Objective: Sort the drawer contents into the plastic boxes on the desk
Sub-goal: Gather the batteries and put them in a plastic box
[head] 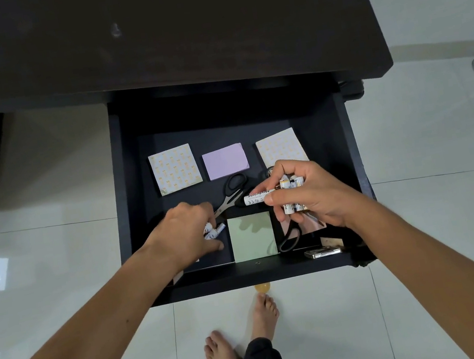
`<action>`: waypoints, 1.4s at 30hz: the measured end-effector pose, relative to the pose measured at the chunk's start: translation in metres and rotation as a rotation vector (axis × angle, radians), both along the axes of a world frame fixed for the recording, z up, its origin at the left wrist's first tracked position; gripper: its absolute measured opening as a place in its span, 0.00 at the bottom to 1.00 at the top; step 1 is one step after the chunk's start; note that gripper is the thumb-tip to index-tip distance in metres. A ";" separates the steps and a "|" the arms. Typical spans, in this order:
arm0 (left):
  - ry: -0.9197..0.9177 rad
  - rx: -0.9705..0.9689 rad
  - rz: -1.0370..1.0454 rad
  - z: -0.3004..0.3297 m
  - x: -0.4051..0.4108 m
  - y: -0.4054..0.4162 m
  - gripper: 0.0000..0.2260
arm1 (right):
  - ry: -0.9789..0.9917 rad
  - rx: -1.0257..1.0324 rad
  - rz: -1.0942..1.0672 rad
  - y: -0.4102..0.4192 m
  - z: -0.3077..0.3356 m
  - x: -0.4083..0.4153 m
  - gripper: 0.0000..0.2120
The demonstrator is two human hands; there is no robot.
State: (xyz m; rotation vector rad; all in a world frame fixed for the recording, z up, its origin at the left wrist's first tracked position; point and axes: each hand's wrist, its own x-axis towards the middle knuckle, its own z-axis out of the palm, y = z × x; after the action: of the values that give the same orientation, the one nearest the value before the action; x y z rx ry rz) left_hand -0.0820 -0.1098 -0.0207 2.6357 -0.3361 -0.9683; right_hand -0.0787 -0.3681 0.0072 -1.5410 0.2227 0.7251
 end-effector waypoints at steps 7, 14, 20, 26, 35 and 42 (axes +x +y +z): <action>-0.016 -0.076 -0.019 -0.008 -0.001 0.006 0.12 | -0.004 0.004 -0.027 -0.002 -0.004 0.004 0.09; 0.029 -0.264 -0.018 -0.008 0.004 0.013 0.12 | 0.055 0.004 -0.065 0.002 -0.003 0.006 0.10; 0.064 -0.340 0.076 -0.008 0.000 0.009 0.11 | 0.072 0.071 -0.053 0.003 -0.001 0.005 0.11; 0.211 -0.549 0.281 -0.006 0.005 0.005 0.08 | 0.060 0.108 -0.064 -0.001 -0.004 0.009 0.06; 0.530 -0.907 0.552 0.005 0.013 -0.008 0.15 | 0.067 0.097 -0.095 -0.001 -0.006 0.010 0.14; 0.529 -0.994 0.631 0.005 0.018 -0.011 0.16 | 0.103 0.116 -0.107 -0.001 -0.005 0.010 0.14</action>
State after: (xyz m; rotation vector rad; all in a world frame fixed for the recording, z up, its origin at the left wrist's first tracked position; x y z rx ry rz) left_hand -0.0639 -0.1211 -0.0161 1.3795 0.1323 -0.8909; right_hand -0.0689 -0.3693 0.0026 -1.3731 0.3322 0.7206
